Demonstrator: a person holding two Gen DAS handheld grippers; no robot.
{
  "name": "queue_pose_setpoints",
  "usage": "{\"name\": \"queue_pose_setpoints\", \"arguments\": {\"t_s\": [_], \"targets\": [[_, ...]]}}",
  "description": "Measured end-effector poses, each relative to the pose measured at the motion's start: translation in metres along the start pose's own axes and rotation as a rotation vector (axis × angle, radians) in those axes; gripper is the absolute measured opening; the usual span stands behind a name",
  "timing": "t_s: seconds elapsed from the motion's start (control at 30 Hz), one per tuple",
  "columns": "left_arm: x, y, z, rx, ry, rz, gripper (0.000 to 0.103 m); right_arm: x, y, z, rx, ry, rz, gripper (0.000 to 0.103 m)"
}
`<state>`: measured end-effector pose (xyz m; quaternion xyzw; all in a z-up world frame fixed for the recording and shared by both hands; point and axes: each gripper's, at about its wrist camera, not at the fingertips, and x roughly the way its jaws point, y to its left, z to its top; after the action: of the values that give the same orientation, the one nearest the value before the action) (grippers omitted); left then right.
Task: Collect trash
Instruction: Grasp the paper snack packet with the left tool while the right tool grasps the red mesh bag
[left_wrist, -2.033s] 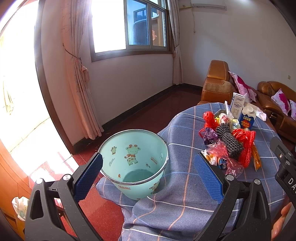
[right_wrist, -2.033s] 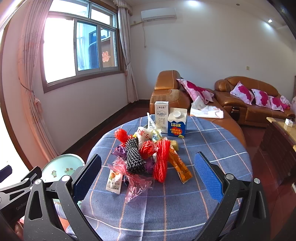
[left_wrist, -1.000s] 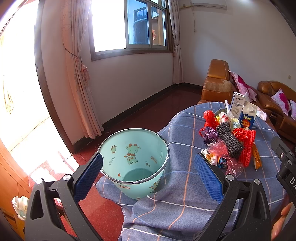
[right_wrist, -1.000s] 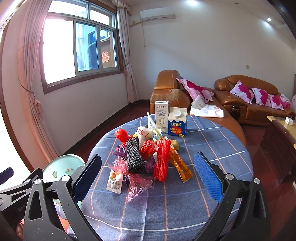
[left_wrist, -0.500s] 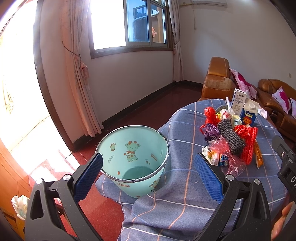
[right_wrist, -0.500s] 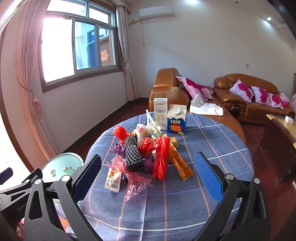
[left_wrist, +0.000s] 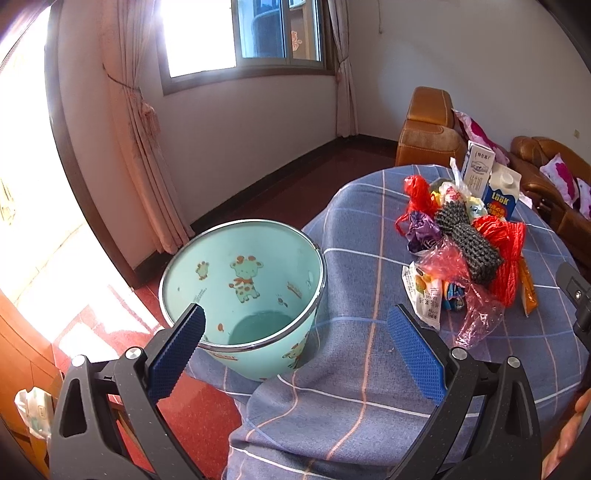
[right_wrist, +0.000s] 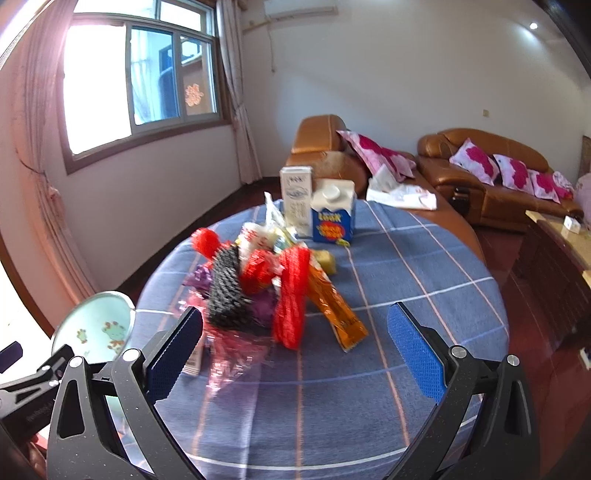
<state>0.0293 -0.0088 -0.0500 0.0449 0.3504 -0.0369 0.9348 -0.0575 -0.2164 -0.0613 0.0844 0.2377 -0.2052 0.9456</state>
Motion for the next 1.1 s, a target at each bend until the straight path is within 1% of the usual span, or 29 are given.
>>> {"name": "queue_pose_setpoints", "arguments": {"t_s": [0.33, 0.5, 0.57, 0.6, 0.63, 0.73, 0.77, 0.8, 0.83, 0.9, 0.97, 1.03, 1.1], "targets": [[0.032, -0.018, -0.001, 0.049, 0.062, 0.0, 0.097, 0.029, -0.029, -0.004, 0.0, 0.046, -0.042, 0.098], [0.044, -0.029, -0.005, 0.116, 0.073, -0.042, 0.096, 0.044, -0.045, -0.008, -0.008, 0.081, -0.076, 0.097], [0.05, -0.035, -0.006, 0.145, 0.086, -0.075, 0.092, 0.05, -0.052, -0.008, -0.006, 0.092, -0.084, 0.089], [0.053, -0.037, -0.005, 0.15, 0.091, -0.084, 0.088, 0.054, -0.055, -0.008, -0.005, 0.103, -0.086, 0.083], [0.056, -0.04, -0.005, 0.155, 0.103, -0.108, 0.085, 0.058, -0.057, -0.008, -0.002, 0.114, -0.086, 0.079], [0.063, -0.046, 0.0, 0.155, 0.109, -0.135, 0.084, 0.068, -0.064, -0.006, 0.015, 0.137, -0.078, 0.073], [0.063, -0.048, 0.002, 0.156, 0.107, -0.14, 0.083, 0.07, -0.065, -0.004, 0.024, 0.145, -0.069, 0.069], [0.065, -0.051, 0.004, 0.159, 0.106, -0.149, 0.083, 0.072, -0.065, -0.002, 0.035, 0.156, -0.048, 0.062], [0.066, -0.054, 0.005, 0.16, 0.107, -0.16, 0.082, 0.073, -0.064, 0.0, 0.04, 0.163, -0.025, 0.058], [0.069, -0.06, 0.007, 0.164, 0.115, -0.188, 0.081, 0.076, -0.056, 0.002, 0.025, 0.162, 0.007, 0.058], [0.071, -0.069, 0.009, 0.176, 0.124, -0.217, 0.076, 0.078, -0.048, 0.002, 0.012, 0.162, 0.03, 0.056], [0.073, -0.076, 0.01, 0.189, 0.124, -0.233, 0.075, 0.083, -0.04, 0.003, 0.004, 0.174, 0.064, 0.05], [0.079, -0.081, 0.012, 0.183, 0.141, -0.259, 0.075, 0.089, -0.034, 0.004, 0.001, 0.185, 0.084, 0.046]]}}
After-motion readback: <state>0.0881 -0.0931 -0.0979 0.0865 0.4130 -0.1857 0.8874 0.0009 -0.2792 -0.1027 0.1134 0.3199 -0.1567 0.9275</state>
